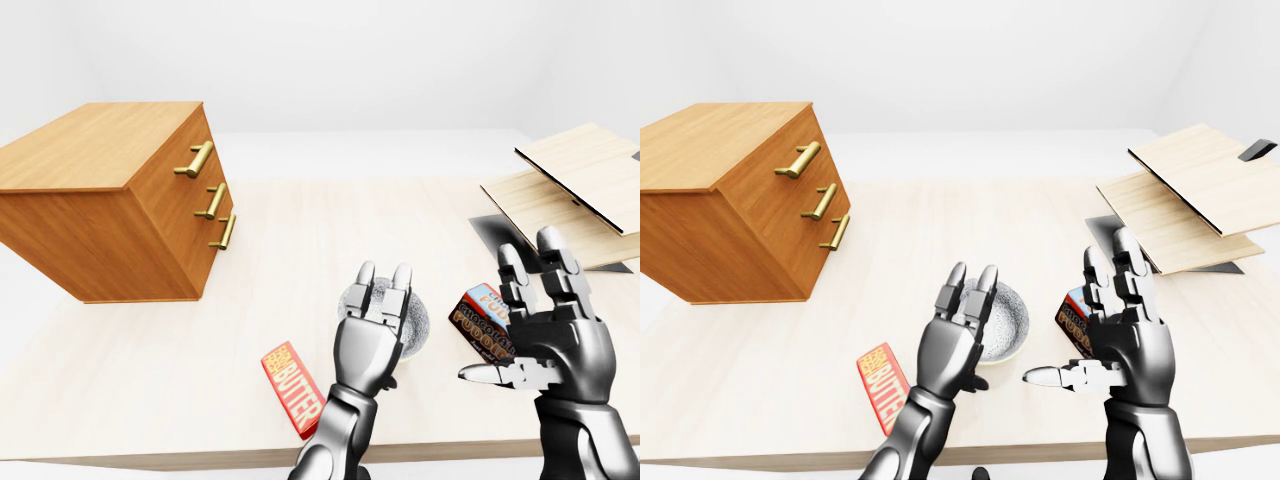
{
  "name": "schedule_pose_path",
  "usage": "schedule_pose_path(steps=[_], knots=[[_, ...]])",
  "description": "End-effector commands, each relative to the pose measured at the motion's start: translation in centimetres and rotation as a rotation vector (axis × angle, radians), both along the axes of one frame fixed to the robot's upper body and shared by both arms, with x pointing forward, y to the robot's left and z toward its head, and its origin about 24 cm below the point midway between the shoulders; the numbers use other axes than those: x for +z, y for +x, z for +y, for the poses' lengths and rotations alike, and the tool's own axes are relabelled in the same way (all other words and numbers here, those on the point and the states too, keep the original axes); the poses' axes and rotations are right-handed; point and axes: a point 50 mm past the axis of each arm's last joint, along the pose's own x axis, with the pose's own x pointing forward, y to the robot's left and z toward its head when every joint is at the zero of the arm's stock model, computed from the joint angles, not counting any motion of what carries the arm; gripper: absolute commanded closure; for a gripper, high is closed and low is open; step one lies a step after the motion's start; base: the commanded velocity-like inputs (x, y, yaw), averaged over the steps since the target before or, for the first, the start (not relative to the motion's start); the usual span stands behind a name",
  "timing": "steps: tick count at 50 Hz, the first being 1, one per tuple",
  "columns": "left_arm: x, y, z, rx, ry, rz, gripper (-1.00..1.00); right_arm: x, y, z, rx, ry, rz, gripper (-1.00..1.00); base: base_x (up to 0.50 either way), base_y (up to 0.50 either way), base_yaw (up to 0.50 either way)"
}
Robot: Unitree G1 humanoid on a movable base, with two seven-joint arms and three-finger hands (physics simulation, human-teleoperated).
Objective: Close the top drawer of the cabinet and put the bowl on top of it.
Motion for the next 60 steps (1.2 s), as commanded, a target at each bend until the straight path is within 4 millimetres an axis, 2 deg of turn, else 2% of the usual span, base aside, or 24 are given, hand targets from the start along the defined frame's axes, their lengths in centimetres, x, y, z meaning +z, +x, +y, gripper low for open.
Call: schedule_pose_path(steps=[1,33,40,59,60], knots=[[-0.8,0.3,-0.2,0.004,0.033,0.020,-1.00,0.0,0.0,0.1,0.002,0.000,0.003,-1.00,0.00,0.00,0.00],[-3.1,1.4,-0.2,0.040,0.118,0.069,-1.00,-0.1,-0.1,0.2,0.008,-0.003,0.004,-1.00,0.00,0.00,0.00],[-3.6,2.6,-0.1,0.068,0.118,0.085,-1.00,0.0,0.0,0.1,0.008,-0.003,0.001,-1.00,0.00,0.00,0.00],[-3.8,2.1,-0.4,0.056,0.138,0.083,-1.00,0.0,0.0,0.1,0.007,0.000,0.002,-1.00,0.00,0.00,0.00],[-3.8,2.1,-0.4,0.055,0.141,0.082,0.53,0.0,0.0,0.1,0.007,0.000,0.001,-1.00,0.00,0.00,0.00]])
